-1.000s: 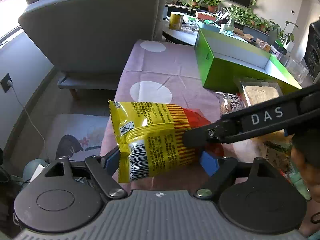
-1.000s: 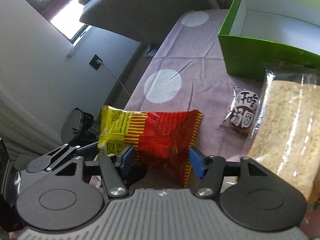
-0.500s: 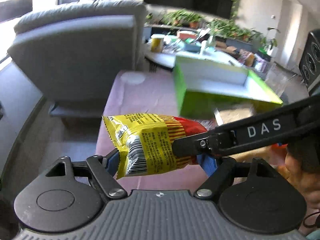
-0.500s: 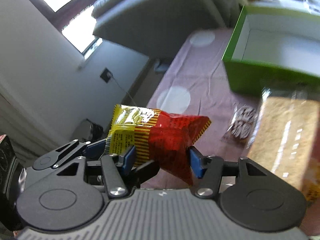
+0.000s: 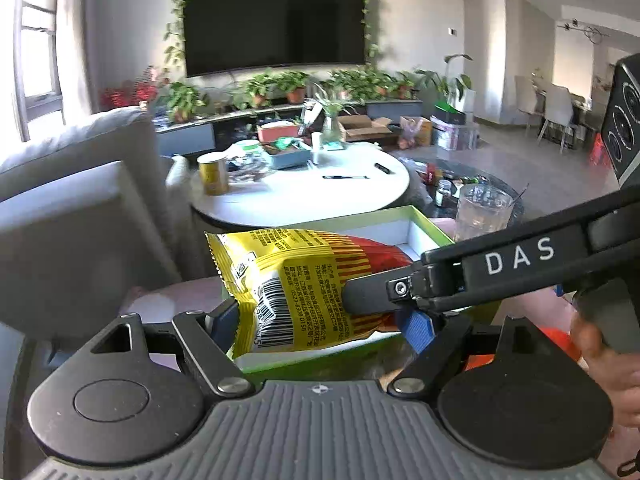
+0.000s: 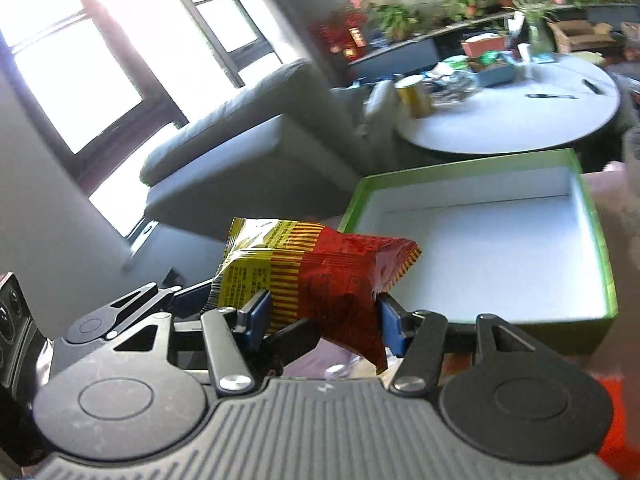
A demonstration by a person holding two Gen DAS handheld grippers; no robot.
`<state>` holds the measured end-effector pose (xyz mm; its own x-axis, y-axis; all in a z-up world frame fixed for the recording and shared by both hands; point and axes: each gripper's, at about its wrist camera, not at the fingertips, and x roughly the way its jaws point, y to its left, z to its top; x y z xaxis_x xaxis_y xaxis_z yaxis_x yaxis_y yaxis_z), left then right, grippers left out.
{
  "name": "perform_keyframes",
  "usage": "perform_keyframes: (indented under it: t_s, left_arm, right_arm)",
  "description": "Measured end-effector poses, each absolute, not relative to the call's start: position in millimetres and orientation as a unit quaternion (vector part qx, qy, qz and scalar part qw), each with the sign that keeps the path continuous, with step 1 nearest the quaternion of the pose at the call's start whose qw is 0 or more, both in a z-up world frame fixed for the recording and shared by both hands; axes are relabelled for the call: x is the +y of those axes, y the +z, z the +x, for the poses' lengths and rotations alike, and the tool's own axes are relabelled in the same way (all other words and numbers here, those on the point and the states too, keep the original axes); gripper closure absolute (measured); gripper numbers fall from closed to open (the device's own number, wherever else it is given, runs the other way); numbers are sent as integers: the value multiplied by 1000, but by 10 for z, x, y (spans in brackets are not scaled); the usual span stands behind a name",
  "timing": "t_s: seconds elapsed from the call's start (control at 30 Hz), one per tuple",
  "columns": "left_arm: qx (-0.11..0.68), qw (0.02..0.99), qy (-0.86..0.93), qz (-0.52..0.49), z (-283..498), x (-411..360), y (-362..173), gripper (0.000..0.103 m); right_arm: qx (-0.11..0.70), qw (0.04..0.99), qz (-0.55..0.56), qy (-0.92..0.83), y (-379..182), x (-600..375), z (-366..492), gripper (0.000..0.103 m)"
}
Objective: Organize snacks
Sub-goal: 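Carry the striped packet into the green box and open the right gripper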
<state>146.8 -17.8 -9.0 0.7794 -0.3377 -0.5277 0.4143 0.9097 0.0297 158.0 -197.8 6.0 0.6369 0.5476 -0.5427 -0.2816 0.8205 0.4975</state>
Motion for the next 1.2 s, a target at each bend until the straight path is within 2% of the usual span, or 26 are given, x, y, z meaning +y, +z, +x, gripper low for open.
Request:
perform_keyframes:
  t_s: [0.33,0.63,1.13,1.2]
  left_arm:
    - [308,929,-194,69,2036,-218,-400,25]
    - [359,912,-190,48,2236,-126,-784,23]
    - [364,912,-186,25,1912,-25,-663,21]
    - [354,917,-181,21,1777,33,-557,15]
  right_arm:
    - [388,873,209,211,-263,-2051,2192,23]
    - [435,855,195,202,-570,-1944,2321,23]
    - [444,848,205,205,-542,-2007,2102,21]
    - [433,856,199,201,-495,-2019,2039,21]
